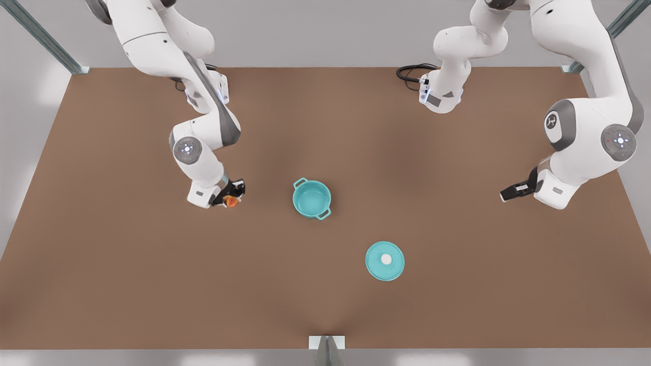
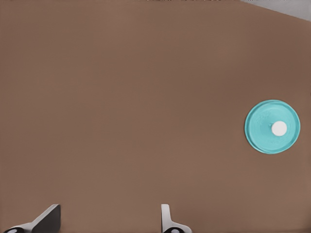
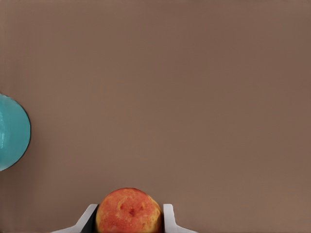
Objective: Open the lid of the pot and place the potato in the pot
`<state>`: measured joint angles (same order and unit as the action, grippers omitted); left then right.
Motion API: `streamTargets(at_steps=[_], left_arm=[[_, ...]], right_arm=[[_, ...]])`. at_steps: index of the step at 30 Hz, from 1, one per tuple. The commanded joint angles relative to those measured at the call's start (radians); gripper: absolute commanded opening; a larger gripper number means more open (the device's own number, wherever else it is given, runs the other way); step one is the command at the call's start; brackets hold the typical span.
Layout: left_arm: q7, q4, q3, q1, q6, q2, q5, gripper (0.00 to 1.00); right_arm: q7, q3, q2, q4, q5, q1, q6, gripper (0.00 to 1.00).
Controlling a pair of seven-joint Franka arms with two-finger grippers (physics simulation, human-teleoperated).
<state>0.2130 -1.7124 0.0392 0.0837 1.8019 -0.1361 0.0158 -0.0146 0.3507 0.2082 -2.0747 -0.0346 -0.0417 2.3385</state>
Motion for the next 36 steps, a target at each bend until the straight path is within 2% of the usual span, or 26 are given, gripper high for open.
streamTargets(at_steps=[1, 9, 15, 19, 21, 23, 24, 25, 26, 29, 30, 32, 34, 36], left_arm=[[-0.181, 0.001, 0.001, 0.002, 0.037, 0.001, -0.002, 1.0], [-0.179, -0.004, 0.001, 0.002, 0.03, 0.006, -0.002, 1.0], [-0.179, -0.007, 0.001, 0.002, 0.027, 0.012, -0.002, 1.0], [-0.173, -0.007, 0.002, 0.002, 0.027, 0.012, 0.0, 1.0], [-0.164, -0.007, 0.01, 0.002, 0.027, 0.01, 0.004, 1.0], [-0.133, -0.004, 0.033, 0.002, 0.025, 0.015, 0.001, 1.0], [-0.135, -0.004, 0.034, 0.002, 0.025, 0.013, 0.0, 1.0], [-0.133, -0.003, 0.036, 0.002, 0.025, 0.015, 0.0, 1.0], [-0.133, -0.003, 0.036, 0.002, 0.025, 0.015, 0.001, 1.0], [-0.123, -0.003, 0.036, 0.002, 0.025, 0.016, 0.0, 1.0], [-0.124, -0.001, 0.037, 0.002, 0.025, 0.015, 0.0, 1.0], [-0.124, 0.001, 0.037, 0.001, 0.025, 0.013, 0.0, 1.0], [-0.124, 0.001, 0.042, 0.002, 0.025, 0.018, 0.0, 1.0], [-0.118, 0.005, 0.077, 0.002, 0.025, 0.018, -0.002, 1.0]], right_arm=[[0.097, 0.013, 0.008, 0.027, -0.007, -0.033, -0.018, 0.51], [0.203, 0.014, 0.206, 0.292, -0.011, -0.224, -0.016, 0.51], [0.243, 0.016, 0.273, 0.34, -0.013, -0.311, -0.004, 0.51], [0.228, 0.016, 0.382, 0.341, -0.024, -0.31, 0.004, 0.49], [0.228, 0.016, 0.45, 0.361, -0.036, -0.311, 0.105, 0.49], [0.243, 0.014, 0.458, 0.393, -0.028, -0.331, 0.128, 0.5], [0.249, 0.017, 0.458, 0.398, -0.027, -0.337, 0.127, 0.58], [0.277, 0.017, 0.456, 0.4, -0.027, -0.337, 0.127, 0.94], [0.294, 0.027, 0.454, 0.406, -0.025, -0.337, 0.127, 1.0], [0.294, 0.033, 0.422, 0.407, -0.022, -0.336, 0.114, 1.0], [0.294, 0.033, 0.344, 0.406, -0.019, -0.32, 0.05, 1.0], [0.17, 0.027, 0.224, 0.419, -0.028, -0.113, -0.134, 1.0], [-0.047, 0.022, 0.184, 0.488, -0.034, 0.144, -0.301, 1.0], [-0.071, 0.024, 0.184, 0.518, -0.109, 0.316, -0.358, 1.0]])
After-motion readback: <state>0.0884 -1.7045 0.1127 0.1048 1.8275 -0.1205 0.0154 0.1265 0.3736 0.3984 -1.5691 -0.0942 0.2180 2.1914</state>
